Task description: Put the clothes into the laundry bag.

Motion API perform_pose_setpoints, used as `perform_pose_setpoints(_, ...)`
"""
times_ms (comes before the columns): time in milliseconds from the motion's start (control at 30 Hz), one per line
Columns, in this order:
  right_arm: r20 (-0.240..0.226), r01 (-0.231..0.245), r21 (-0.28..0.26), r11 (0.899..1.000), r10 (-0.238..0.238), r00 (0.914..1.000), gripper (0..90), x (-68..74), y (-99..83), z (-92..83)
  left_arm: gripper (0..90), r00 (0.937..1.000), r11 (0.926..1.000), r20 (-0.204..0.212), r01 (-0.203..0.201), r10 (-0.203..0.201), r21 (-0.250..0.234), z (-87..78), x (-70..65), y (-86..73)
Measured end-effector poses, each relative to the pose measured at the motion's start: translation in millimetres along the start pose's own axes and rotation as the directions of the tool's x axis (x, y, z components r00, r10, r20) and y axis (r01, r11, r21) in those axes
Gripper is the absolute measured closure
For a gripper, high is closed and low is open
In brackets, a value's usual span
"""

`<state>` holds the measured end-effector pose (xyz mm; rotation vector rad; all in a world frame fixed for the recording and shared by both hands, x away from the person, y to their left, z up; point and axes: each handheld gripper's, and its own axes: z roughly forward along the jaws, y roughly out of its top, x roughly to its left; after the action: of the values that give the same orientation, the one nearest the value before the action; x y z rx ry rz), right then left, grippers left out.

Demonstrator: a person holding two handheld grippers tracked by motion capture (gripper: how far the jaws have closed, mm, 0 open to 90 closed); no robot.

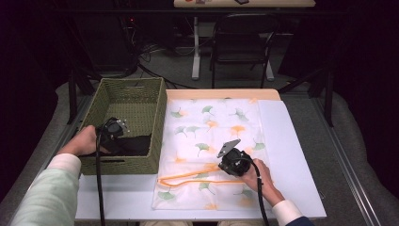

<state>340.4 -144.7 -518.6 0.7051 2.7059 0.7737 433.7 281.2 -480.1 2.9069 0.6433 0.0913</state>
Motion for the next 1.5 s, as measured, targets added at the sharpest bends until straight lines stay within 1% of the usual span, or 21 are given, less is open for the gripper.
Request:
perform_pose_setpoints(67, -0.002, -0.005, 0.0, 1.0, 0.005, 1.0, 88.9, 0.1, -0.2, -0.1, 62.6, 0.9999, 0.9998, -0.009, -0.011, 0.011, -0.018, -1.4, -0.7, -2.0)
perform_pose_setpoints(100, 0.0, -0.004, -0.002, 1.0, 0.004, 1.0, 88.9, -0.1, -0.2, -0.2, 63.3, 0.9999, 0.9998, -0.009, -0.011, 0.011, -0.018, -1.4, -0.7, -2.0)
perform_pose_setpoints(200, 0.001, -0.009, -0.003, 1.0, 0.009, 1.0, 88.9, 0.3, -0.3, -0.8, 63.9, 0.9994, 0.9989, -0.033, -0.014, 0.012, -0.044, -6.1, -1.8, -5.6)
perform_pose_setpoints(233, 0.001, -0.007, -0.003, 1.0, 0.007, 1.0, 88.9, 0.1, -0.3, -0.9, 63.9, 0.9994, 0.9986, -0.032, -0.01, 0.009, -0.052, -8.0, -1.8, -6.7)
perform_pose_setpoints(267, 0.002, -0.008, -0.003, 1.0, 0.008, 1.0, 88.9, 0.1, -0.4, -1.0, 63.9, 0.9991, 0.9982, -0.041, -0.012, 0.01, -0.058, -10.0, -2.1, -7.8)
perform_pose_setpoints(333, 0.001, -0.005, -0.004, 1.0, 0.005, 1.0, 88.9, -0.3, -0.4, -1.1, 64.0, 0.9992, 0.997, -0.041, -0.001, -0.002, -0.078, -15.2, -2.0, -10.5)
perform_pose_setpoints(367, 0.004, -0.006, -0.004, 1.0, 0.006, 1.0, 88.9, -0.4, -0.4, -1.5, 64.0, 0.9987, 0.9962, -0.05, -0.002, -0.003, -0.087, -17.8, -2.2, -11.4)
perform_pose_setpoints(433, 0.003, -0.004, -0.006, 1.0, 0.004, 1.0, 88.9, -0.9, -0.5, -1.7, 64.0, 0.9984, 0.9952, -0.056, 0.003, -0.009, -0.098, -22.0, -2.2, -12.3)
perform_pose_setpoints(700, 0.004, -0.006, -0.004, 1.0, 0.006, 1.0, 88.9, -0.7, -0.5, -1.7, 64.0, 0.9966, 0.9933, -0.082, 0.0, -0.01, -0.116, -38.3, -6.3, -12.4)
perform_pose_setpoints(800, 0.005, -0.011, -0.004, 1.0, 0.011, 0.9999, 88.9, -0.1, -0.1, -0.7, 63.9, 0.996, 0.9923, -0.088, 0.006, -0.017, -0.124, -41.9, -7.2, -12.9)
perform_pose_setpoints(833, 0.003, -0.003, 0.001, 1.0, 0.003, 1.0, 88.9, 0.4, 0.1, 0.0, 63.9, 0.9956, 0.9913, -0.09, 0.012, -0.024, -0.131, -45.1, -7.6, -13.1)
perform_pose_setpoints(867, 0.002, -0.004, 0.0, 1.0, 0.004, 1.0, 88.9, 0.3, 0.1, -0.1, 63.9, 0.9952, 0.9916, -0.097, 0.005, -0.017, -0.129, -47.3, -7.8, -12.8)
perform_pose_setpoints(900, 0.003, -0.007, -0.002, 1.0, 0.007, 1.0, 88.9, 0.1, -0.2, -0.4, 63.9, 0.9951, 0.9918, -0.097, 0.007, -0.02, -0.128, -48.8, -8.7, -12.6)
perform_pose_setpoints(933, 0.004, -0.009, -0.003, 1.0, 0.009, 1.0, 88.9, -0.1, -0.3, -0.7, 63.9, 0.9942, 0.9918, -0.106, 0.005, -0.018, -0.128, -50.2, -9.9, -12.4)
perform_pose_setpoints(967, 0.003, -0.009, -0.006, 1.0, 0.009, 1.0, 89.0, -0.4, -0.4, -1.0, 63.9, 0.9944, 0.9924, -0.105, -0.003, -0.01, -0.123, -52.0, -9.6, -12.1)
perform_pose_setpoints(1033, 0.005, -0.009, -0.005, 1.0, 0.009, 0.9999, 89.0, 0.0, -0.3, -1.1, 63.9, 0.9942, 0.9909, -0.106, 0.008, -0.022, -0.135, -54.4, -10.6, -12.7)
perform_pose_setpoints(1100, 0.003, -0.008, -0.005, 1.0, 0.008, 1.0, 89.0, -0.1, -0.2, -0.8, 63.9, 0.9937, 0.9909, -0.111, 0.004, -0.019, -0.135, -56.8, -10.3, -13.0)
perform_pose_setpoints(1267, 0.003, -0.009, -0.005, 1.0, 0.009, 1.0, 89.0, -0.5, -0.4, -0.9, 63.9, 0.9926, 0.9886, -0.118, 0.011, -0.029, -0.15, -62.6, -10.7, -14.7)
perform_pose_setpoints(1400, 0.002, -0.012, -0.005, 1.0, 0.012, 0.9999, 89.0, -0.4, -0.5, -0.8, 63.9, 0.9923, 0.9868, -0.115, 0.025, -0.044, -0.16, -66.9, -11.5, -15.7)
perform_pose_setpoints(1433, 0.005, -0.011, -0.005, 1.0, 0.011, 0.9999, 89.0, -0.3, -0.4, -0.9, 64.0, 0.9914, 0.9862, -0.124, 0.021, -0.042, -0.164, -68.5, -11.8, -15.6)
perform_pose_setpoints(1500, 0.005, -0.008, -0.004, 1.0, 0.008, 1.0, 89.0, -0.3, -0.4, -0.9, 64.0, 0.9913, 0.9858, -0.125, 0.022, -0.043, -0.166, -71.3, -12.6, -15.3)
